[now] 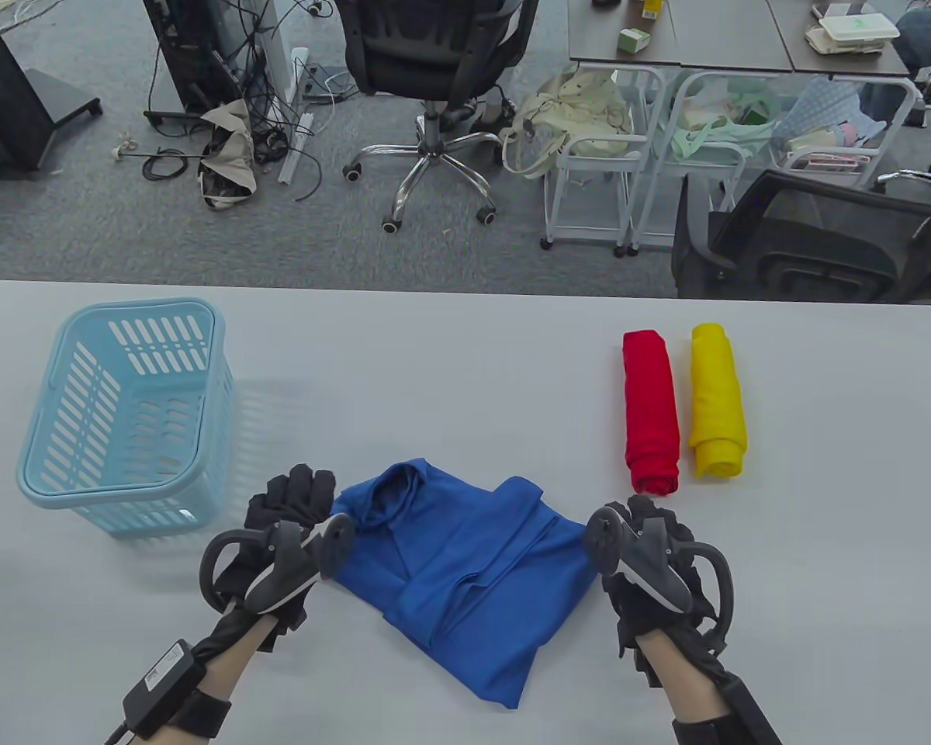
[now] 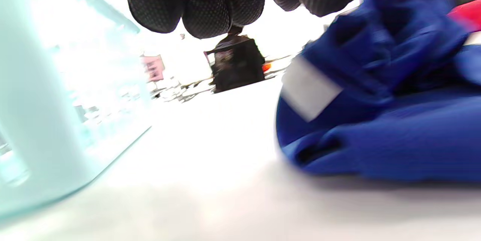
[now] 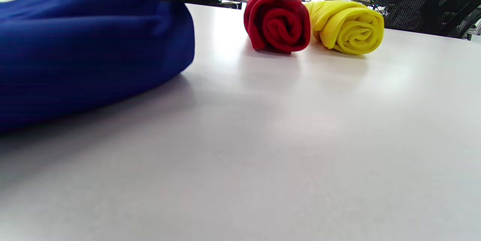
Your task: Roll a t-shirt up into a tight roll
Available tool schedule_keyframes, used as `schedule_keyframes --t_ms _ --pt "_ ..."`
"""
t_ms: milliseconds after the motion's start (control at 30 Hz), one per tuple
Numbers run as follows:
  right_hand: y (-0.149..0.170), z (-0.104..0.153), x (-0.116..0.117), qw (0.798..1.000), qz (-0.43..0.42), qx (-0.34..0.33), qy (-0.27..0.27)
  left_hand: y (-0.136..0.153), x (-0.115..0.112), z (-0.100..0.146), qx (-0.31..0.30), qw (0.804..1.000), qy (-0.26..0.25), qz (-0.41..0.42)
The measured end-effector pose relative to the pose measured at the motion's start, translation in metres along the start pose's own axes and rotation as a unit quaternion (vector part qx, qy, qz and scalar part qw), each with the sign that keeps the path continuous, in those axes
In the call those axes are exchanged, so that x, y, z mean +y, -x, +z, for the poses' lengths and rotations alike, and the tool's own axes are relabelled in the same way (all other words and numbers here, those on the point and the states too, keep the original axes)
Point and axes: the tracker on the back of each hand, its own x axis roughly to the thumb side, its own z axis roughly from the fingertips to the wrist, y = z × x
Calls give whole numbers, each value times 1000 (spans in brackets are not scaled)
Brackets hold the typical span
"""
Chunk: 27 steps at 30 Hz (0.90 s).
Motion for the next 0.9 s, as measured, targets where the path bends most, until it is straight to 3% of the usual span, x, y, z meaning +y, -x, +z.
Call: schedule_keyframes --t_ms 100,233,300,433,567,733,833,900 --pt "-27 11 -5 995 -32 -98 -8 -28 -7 2 -95 994 48 18" --pt "-78 19 -3 980 -8 -196 -42 -52 -42 -9 -152 962 227 6" --pt "-100 17 -1 973 18 -224 -45 -52 -47 -13 -161 956 245 10" --pt "-127 2 18 959 33 -263 -99 -53 -44 -20 -152 953 260 -6" --pt "-108 -6 11 967 22 -247 -65 -48 -48 -43 -125 948 290 -36" --pt "-62 -13 7 975 58 -198 -80 -32 -51 -80 -75 936 335 -75" --pt "-18 -16 -5 983 85 -91 -136 -18 -53 -96 -26 935 345 -72" --pt "10 -15 -19 987 59 -12 -149 -15 -44 -95 12 949 294 -111"
